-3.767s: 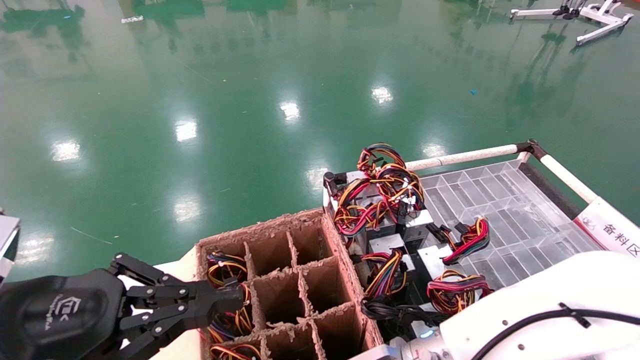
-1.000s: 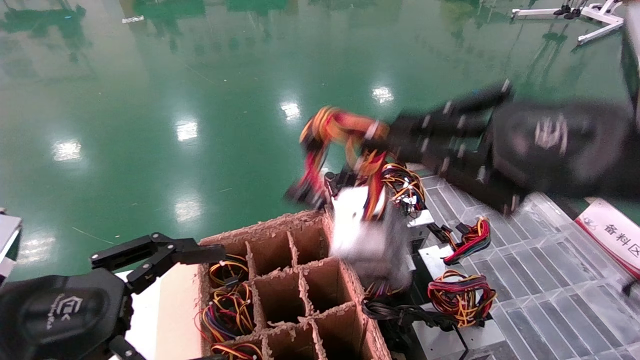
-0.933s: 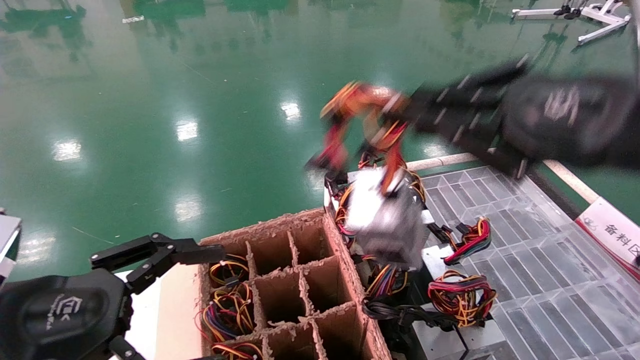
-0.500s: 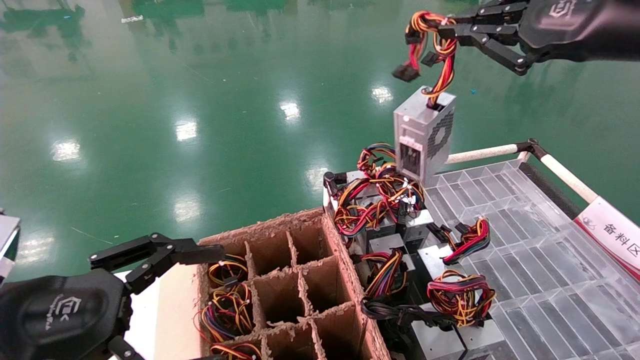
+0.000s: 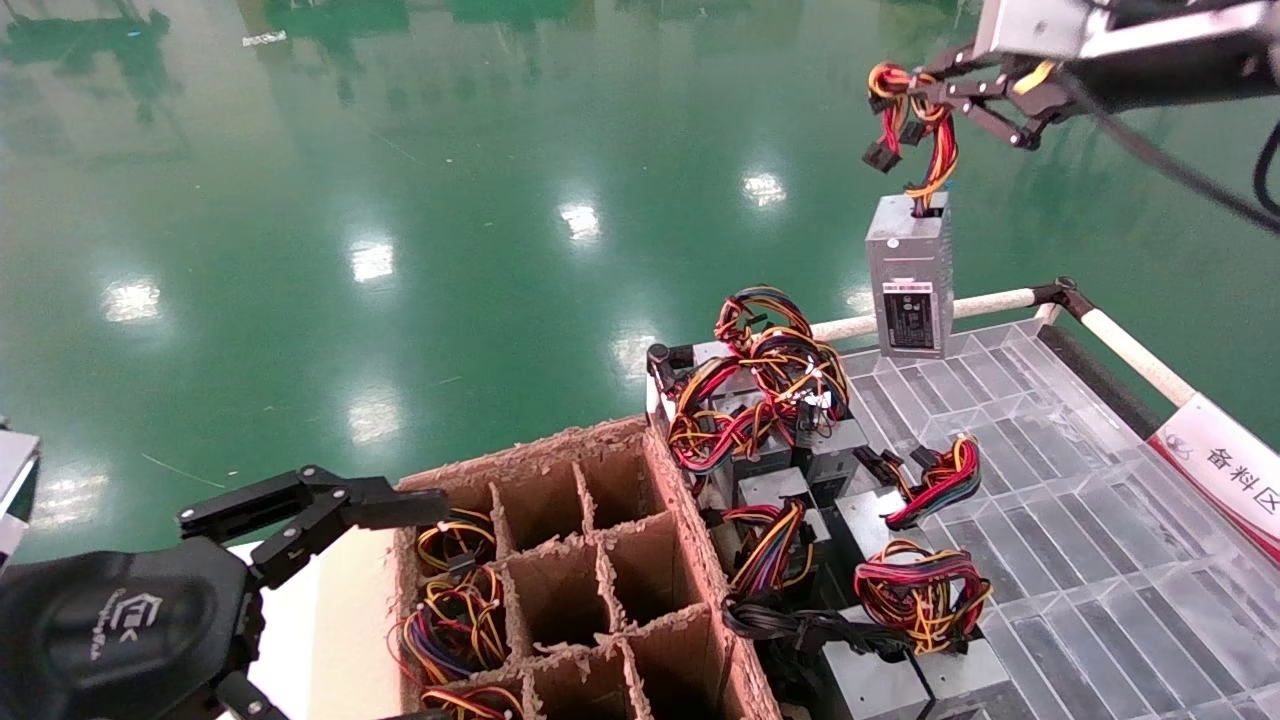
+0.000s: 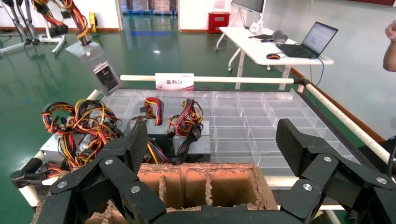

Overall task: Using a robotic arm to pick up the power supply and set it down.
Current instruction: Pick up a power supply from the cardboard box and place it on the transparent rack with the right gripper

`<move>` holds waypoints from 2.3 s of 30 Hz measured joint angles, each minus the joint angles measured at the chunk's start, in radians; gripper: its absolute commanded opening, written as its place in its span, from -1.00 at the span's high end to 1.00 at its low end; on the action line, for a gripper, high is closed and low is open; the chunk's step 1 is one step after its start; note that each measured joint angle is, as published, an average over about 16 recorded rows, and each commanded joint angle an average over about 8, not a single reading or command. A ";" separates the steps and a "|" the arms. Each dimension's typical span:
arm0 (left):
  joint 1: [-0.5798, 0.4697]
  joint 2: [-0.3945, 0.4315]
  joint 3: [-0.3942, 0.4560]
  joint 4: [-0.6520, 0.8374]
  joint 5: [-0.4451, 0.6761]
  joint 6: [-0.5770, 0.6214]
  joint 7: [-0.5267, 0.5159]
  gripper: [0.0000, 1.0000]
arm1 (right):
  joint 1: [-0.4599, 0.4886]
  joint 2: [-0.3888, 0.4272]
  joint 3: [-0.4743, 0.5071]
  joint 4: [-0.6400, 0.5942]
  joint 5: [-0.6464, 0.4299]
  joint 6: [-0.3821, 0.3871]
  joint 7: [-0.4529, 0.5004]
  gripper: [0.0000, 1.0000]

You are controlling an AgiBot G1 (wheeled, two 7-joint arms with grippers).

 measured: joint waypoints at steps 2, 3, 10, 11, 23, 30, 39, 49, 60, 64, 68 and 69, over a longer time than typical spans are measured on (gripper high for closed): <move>0.000 0.000 0.000 0.000 0.000 0.000 0.000 -1.00 | -0.001 -0.020 -0.010 -0.023 -0.016 0.035 -0.034 1.00; 0.000 0.000 0.000 0.000 0.000 0.000 0.000 -1.00 | -0.003 -0.029 -0.014 -0.033 -0.023 0.051 -0.049 1.00; 0.000 0.000 0.000 0.000 0.000 0.000 0.000 -1.00 | -0.030 -0.089 -0.035 -0.088 -0.057 0.152 -0.140 1.00; 0.000 0.000 0.000 0.000 0.000 0.000 0.000 -1.00 | -0.036 -0.098 -0.037 -0.094 -0.060 0.164 -0.150 1.00; 0.000 0.000 0.000 0.000 0.000 0.000 0.000 -1.00 | -0.106 -0.189 -0.041 -0.145 -0.067 0.272 -0.214 1.00; 0.000 0.000 0.000 0.000 0.000 0.000 0.000 -1.00 | -0.147 -0.215 -0.024 -0.167 -0.043 0.302 -0.208 1.00; 0.000 0.000 0.000 0.000 0.000 0.000 0.000 -1.00 | -0.210 -0.205 0.027 -0.188 0.031 0.336 -0.159 1.00; 0.000 0.000 0.000 0.000 0.000 0.000 0.000 -1.00 | -0.288 -0.163 0.132 -0.194 0.183 0.375 -0.070 1.00; 0.000 0.000 0.000 0.000 0.000 0.000 0.000 -1.00 | -0.355 -0.135 0.228 -0.186 0.322 0.405 -0.001 1.00; 0.000 0.000 0.000 0.000 0.000 0.000 0.000 -1.00 | -0.377 -0.132 0.248 -0.184 0.350 0.417 0.010 1.00; 0.000 0.000 0.000 0.000 0.000 0.000 0.000 -1.00 | -0.398 -0.130 0.263 -0.183 0.372 0.431 0.016 1.00; 0.000 0.000 0.000 0.000 0.000 0.000 0.000 -1.00 | -0.403 -0.129 0.267 -0.182 0.377 0.434 0.017 1.00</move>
